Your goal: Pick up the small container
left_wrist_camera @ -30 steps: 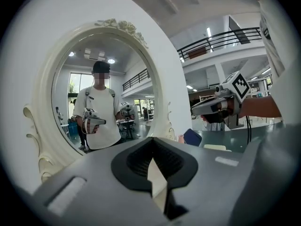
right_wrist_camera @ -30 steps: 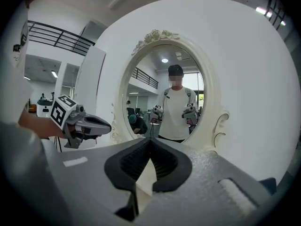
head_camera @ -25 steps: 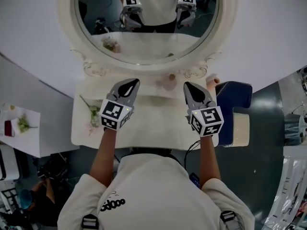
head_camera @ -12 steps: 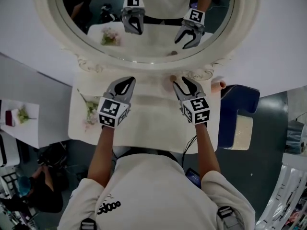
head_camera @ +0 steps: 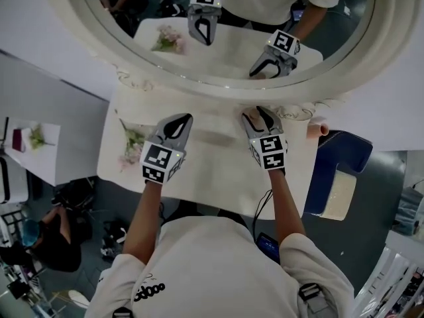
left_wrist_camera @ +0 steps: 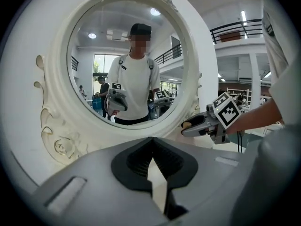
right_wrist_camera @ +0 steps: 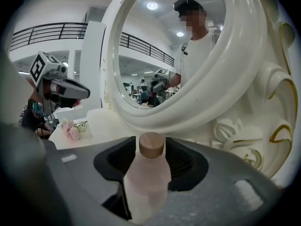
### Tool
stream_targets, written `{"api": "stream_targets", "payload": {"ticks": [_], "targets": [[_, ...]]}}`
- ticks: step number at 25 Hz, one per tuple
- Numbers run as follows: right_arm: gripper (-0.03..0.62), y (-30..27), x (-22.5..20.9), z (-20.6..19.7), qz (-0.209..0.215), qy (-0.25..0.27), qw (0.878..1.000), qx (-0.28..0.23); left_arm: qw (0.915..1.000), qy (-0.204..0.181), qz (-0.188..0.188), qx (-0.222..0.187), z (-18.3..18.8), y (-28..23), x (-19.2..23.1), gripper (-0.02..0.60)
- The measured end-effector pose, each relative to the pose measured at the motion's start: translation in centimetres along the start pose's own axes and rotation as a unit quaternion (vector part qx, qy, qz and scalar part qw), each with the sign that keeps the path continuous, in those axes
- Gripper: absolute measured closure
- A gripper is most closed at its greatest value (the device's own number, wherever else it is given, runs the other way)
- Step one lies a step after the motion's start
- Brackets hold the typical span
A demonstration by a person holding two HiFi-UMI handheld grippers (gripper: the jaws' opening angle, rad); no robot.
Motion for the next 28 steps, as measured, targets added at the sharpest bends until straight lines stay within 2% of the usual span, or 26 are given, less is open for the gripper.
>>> {"api": "stream_targets", "payload": {"ticks": [3, 5, 7, 13, 16, 20, 28], "targets": [[0.393, -0.9, -0.1, -0.1, -0.008, 0.015, 1.0, -0.003, 1.0, 0.0, 0.002, 0.009, -0.7, 0.6, -0.2, 0.563], [0.428, -1.3, -0.1, -0.1, -0.013, 0.02, 1.0, -0.005, 0.9999, -0.002, 0.004, 0.012, -1.0, 1.1, -0.1, 0.563], [0.436, -1.4, -0.1, -0.1, -0.019, 0.02, 1.0, -0.008, 0.9999, 0.0, 0.005, 0.015, -1.3, 1.6, -0.1, 0.563], [0.474, -1.1, -0.3, 0.1, -0.041, -0.009, 0.999, -0.015, 1.0, -0.007, -0.002, 0.003, -1.0, 2.2, 0.6, 0.563], [0.476, -0.5, 0.5, -0.2, -0.048, 0.003, 0.999, -0.006, 0.9998, -0.013, -0.013, -0.004, -0.9, 2.5, 0.7, 0.563], [0.476, 1.0, 1.5, 0.1, -0.058, -0.016, 0.998, -0.007, 0.9991, -0.02, -0.033, -0.018, -0.1, 3.1, 1.2, 0.563], [0.477, 7.7, 3.9, 5.6, -0.106, -0.023, 0.993, -0.047, 0.993, -0.047, -0.086, -0.066, 3.1, 4.8, 2.2, 0.563]]}}
Point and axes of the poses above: the fingertips, and each gripper's own axes: y backward along the fingers, x to its left, z out of its top, the point moved 2 cm from there along y, backward along the fingers, and after that the axes turned 4 degrees about -x, right-handed, at the moved point
